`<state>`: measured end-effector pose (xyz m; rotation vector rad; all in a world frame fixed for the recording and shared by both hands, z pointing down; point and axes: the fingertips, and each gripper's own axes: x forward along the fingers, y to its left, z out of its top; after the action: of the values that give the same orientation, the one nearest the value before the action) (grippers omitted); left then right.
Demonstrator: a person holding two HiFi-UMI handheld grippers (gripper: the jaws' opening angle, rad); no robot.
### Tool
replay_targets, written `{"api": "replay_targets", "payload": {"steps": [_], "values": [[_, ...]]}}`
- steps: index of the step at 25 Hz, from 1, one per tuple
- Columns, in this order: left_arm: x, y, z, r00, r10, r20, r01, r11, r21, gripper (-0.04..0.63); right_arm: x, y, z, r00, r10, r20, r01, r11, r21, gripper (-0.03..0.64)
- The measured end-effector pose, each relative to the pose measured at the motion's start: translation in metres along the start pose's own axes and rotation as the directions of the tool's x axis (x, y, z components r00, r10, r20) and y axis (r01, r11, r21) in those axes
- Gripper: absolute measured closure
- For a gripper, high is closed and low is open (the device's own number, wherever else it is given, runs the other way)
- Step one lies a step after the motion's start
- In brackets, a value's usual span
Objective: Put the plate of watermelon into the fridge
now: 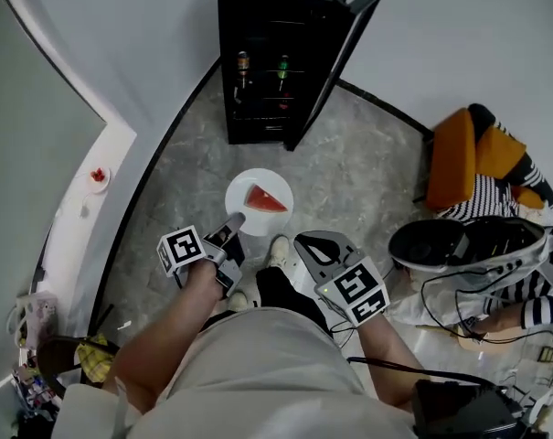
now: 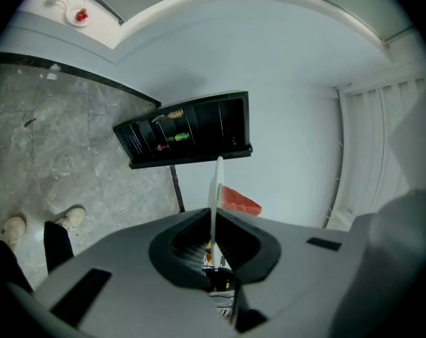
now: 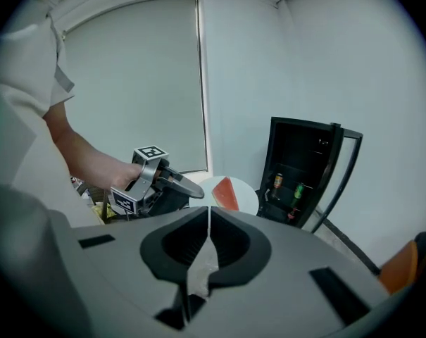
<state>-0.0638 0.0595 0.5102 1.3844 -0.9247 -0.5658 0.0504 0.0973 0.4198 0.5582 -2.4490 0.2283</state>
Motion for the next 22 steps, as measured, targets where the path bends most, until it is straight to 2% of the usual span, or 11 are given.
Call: {"api": "replay_targets", "payload": {"steps": [4,10,17,22], "values": [[0.061,-0.007,0.031,0.999,0.008,0.053,-0.007,1.000,-0.019,0.575,0.014,-0.063,0.013,0.998,0.053,-0.018,-0.053,0.998,-0.027,0.595],[0.148,-0.019,0.078,0.991,-0.014,0.131,0.019,0.999,-0.035,0.575,0.031,-0.143,0.016,0.995,0.075,-0.066,-0.081,0.992,-0.100,0.601],[0.222,-0.018,0.134,0.981,-0.005,0.195,0.014,0.999,-0.046,0.575,0.051,-0.190,0.011,0.991,0.101,-0.090,-0.104,0.994,-0.029,0.603],[0.270,-0.007,0.188,0.974,-0.013,0.225,0.028,0.998,-0.062,0.575,0.070,-0.225,0.014,0.990,0.082,-0.119,-0.084,0.996,-0.005,0.603]]}}
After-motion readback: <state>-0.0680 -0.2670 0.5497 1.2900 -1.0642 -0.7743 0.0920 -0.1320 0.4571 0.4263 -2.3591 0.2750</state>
